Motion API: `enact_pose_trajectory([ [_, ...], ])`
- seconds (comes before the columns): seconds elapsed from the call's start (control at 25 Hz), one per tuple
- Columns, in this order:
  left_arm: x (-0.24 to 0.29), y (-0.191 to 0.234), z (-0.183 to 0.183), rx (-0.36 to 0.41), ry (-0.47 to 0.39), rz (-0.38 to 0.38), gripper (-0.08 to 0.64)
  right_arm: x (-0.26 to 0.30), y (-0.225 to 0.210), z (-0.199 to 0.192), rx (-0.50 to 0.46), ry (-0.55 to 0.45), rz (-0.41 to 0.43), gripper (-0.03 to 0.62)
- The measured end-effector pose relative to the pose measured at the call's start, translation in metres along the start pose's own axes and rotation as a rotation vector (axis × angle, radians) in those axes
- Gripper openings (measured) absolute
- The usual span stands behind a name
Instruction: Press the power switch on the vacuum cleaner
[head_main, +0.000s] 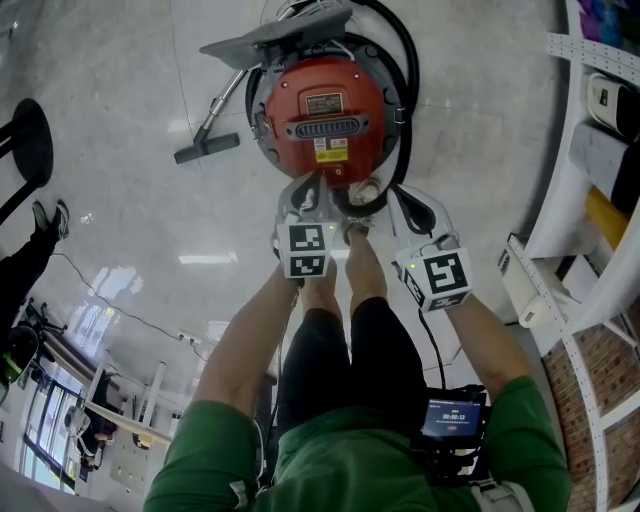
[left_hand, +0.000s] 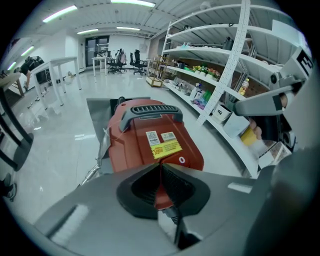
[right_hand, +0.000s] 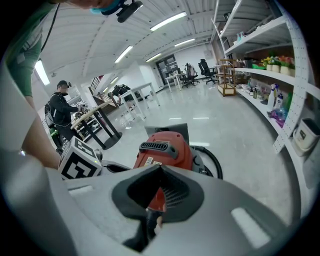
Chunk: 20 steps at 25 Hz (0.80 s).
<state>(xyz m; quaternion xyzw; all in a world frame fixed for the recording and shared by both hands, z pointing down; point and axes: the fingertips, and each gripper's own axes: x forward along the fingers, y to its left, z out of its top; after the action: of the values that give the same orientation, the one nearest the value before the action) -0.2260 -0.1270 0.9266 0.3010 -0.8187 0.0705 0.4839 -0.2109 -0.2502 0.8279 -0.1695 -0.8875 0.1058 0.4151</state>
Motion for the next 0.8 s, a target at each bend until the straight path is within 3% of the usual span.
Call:
enact_pose_trajectory([
  [0.28,-0.03,0.022,0.008,0.015,-0.008,0.063,0.017,-0.016,0.008,0.021,-0.025,-0.025,0.002,0.002],
  [0.8,-0.131,0.01,0.078,-0.011,-0.174,0.096,0.012,-0.086,0.034,0.087,-0.098,-0.127,-0.008,0.002],
])
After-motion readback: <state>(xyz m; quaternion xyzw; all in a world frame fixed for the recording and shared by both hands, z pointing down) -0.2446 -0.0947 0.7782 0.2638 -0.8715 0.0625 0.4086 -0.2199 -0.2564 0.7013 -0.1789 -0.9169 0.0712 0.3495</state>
